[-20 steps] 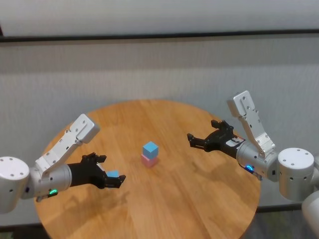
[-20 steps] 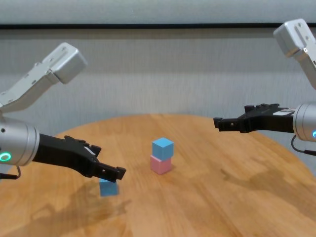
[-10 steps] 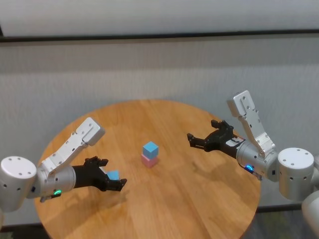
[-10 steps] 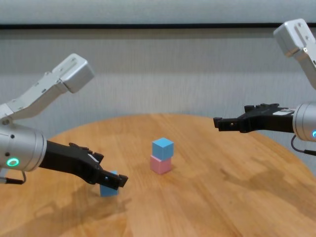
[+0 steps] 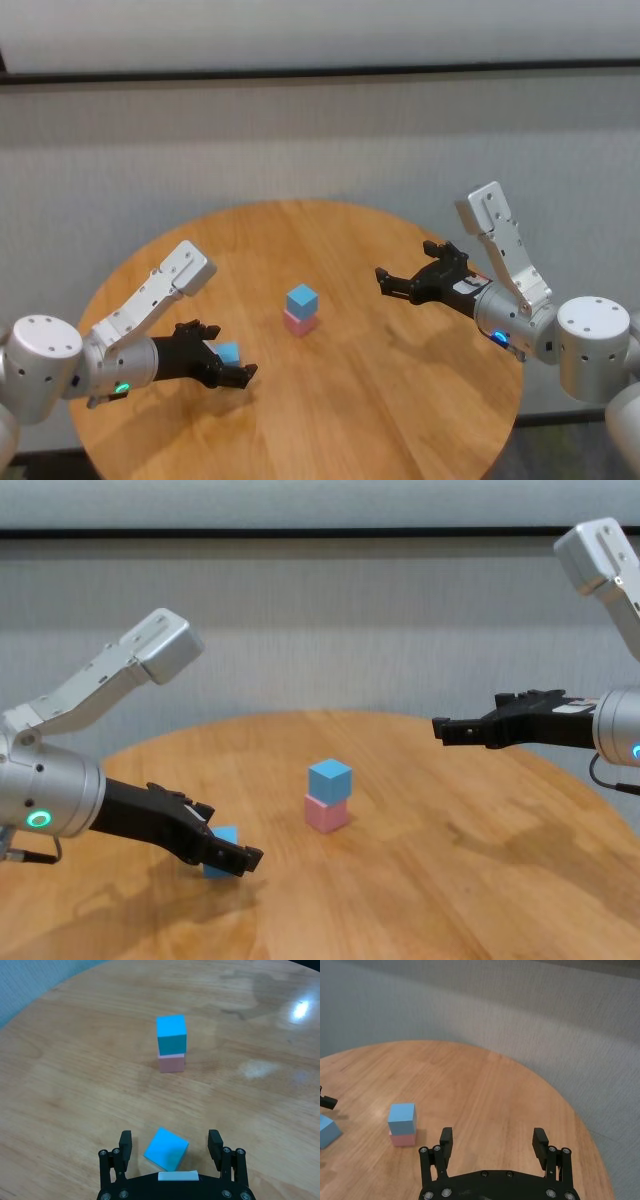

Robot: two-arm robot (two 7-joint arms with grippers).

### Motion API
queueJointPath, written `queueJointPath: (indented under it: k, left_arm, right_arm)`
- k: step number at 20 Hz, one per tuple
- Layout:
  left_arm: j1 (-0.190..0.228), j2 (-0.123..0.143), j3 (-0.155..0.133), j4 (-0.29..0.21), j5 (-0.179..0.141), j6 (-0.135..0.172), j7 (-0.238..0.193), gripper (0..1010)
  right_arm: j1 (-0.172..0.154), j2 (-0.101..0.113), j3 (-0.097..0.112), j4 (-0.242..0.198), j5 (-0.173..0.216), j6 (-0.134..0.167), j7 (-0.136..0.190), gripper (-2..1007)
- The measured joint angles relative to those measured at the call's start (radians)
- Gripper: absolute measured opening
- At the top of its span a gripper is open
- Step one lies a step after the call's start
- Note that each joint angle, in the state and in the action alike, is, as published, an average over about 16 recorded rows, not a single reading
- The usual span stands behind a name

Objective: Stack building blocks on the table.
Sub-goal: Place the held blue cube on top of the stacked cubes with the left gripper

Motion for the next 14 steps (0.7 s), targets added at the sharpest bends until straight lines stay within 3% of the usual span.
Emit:
queueJointPath:
  k: [14]
  left_arm:
    - [-0.02, -0.019, 0.0, 0.056, -0.002, -0.003, -0.017, 1001]
  right_arm:
    - [0.0, 0.0, 0.0, 0.0, 0.0, 0.0, 0.0, 1004]
